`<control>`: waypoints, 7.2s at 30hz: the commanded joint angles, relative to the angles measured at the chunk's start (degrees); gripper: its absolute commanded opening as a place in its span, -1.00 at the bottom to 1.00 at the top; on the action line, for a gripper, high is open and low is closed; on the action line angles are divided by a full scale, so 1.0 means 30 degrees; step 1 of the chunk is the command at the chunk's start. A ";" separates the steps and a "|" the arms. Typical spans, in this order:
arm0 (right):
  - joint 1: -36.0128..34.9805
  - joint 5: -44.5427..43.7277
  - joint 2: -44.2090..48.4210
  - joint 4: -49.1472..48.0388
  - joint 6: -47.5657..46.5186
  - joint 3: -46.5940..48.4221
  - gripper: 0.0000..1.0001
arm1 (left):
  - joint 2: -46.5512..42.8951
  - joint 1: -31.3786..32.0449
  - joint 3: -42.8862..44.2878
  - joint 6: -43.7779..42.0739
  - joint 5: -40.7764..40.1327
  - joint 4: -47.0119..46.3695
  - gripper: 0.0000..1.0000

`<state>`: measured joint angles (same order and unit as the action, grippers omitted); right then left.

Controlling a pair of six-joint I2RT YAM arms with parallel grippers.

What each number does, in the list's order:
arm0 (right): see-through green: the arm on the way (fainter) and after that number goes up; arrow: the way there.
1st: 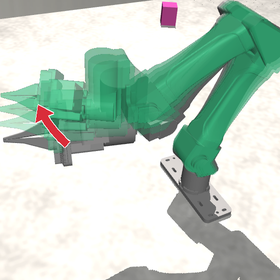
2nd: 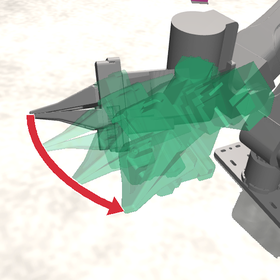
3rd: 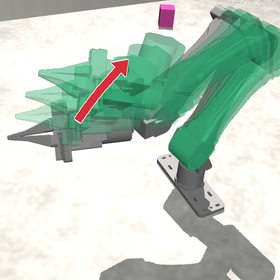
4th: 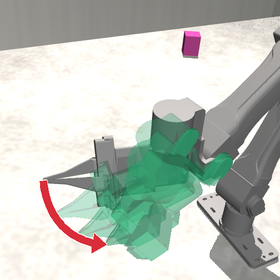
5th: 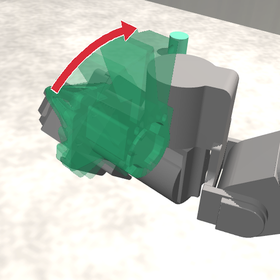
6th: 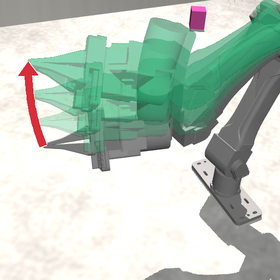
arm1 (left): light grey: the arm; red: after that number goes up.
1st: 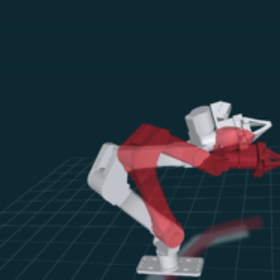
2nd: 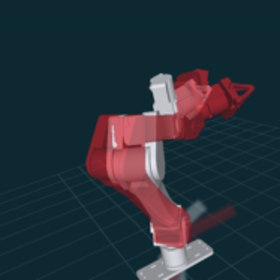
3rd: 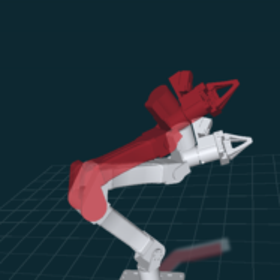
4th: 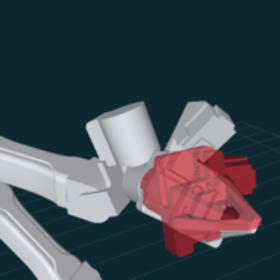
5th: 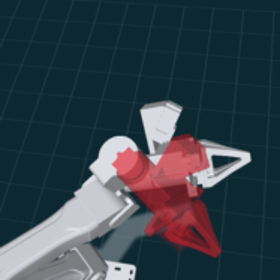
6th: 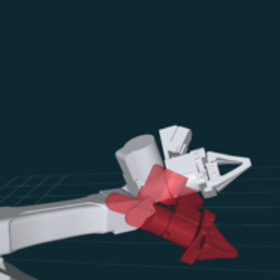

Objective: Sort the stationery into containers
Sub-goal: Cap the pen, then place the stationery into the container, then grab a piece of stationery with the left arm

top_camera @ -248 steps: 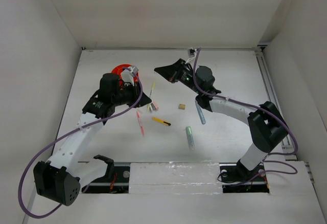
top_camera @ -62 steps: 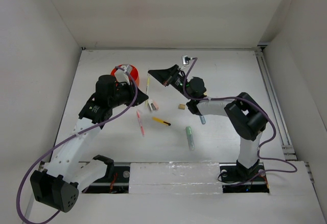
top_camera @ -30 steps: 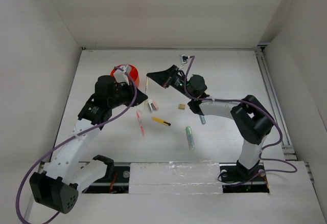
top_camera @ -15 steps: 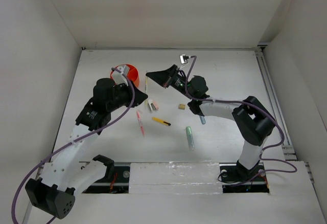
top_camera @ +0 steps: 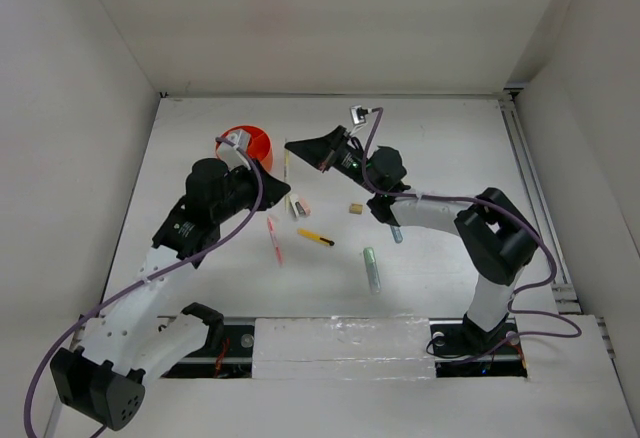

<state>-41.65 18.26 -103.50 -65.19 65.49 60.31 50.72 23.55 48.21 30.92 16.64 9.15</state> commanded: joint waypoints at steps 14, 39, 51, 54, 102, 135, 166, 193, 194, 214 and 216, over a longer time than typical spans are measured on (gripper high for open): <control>-0.1088 0.3903 0.0810 0.2804 -0.1412 0.0110 -1.00 | 0.0291 -0.0438 0.1890 -0.0286 -0.3087 -0.4602 -1.00; 0.0696 0.5134 0.0253 -0.2555 0.0493 0.0787 0.66 | 0.0845 -0.0438 0.0367 -0.0315 -0.2847 -0.5246 -1.00; 0.4914 0.6069 0.0605 -0.4462 -0.1994 -0.1734 0.72 | 0.4389 -0.0438 0.5521 -0.4172 -1.3625 -0.1963 -1.00; 0.5182 0.6595 0.0021 -0.5191 -0.2759 -0.1970 0.72 | 0.5795 -0.0438 0.5933 -0.5788 -1.6384 -0.2723 -1.00; 0.5357 1.0407 -0.0889 -0.8446 -0.4253 -0.1736 0.72 | 1.4674 -1.0106 0.4117 -1.0921 0.2012 -1.2627 -1.00; 0.5182 1.0583 0.0605 -0.6161 -0.6040 -0.2263 0.74 | 1.4266 -0.9520 0.2623 -1.1126 -0.0187 -1.2629 -0.16; 0.3334 -0.6060 0.8107 2.3191 -2.0249 0.3125 1.00 | 0.4104 -0.9520 0.5270 0.1823 -0.3148 0.4773 1.00; 0.3043 -0.2955 0.6259 2.2174 -2.0398 0.4798 1.00 | 0.8374 0.2134 -0.1039 0.8122 -0.9676 0.7088 0.76; 0.3043 -0.2546 0.6259 2.1908 -2.0396 0.4595 1.00 | 0.8609 0.2459 -0.1039 0.8296 -0.9911 0.7088 0.76; 0.2867 -0.0784 0.6816 1.9329 -1.9224 0.3245 0.95 | 1.2887 0.3781 -0.0512 0.9470 -1.1114 0.7762 0.20; 0.2867 -0.0784 0.6816 1.9327 -1.9224 0.3071 0.95 | 1.2889 0.3549 -0.0686 0.9296 -1.0853 0.7209 0.09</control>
<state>-32.67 14.48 -84.99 -2.70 7.38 70.28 87.15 34.81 47.33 57.25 -15.90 31.55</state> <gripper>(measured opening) 0.980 0.561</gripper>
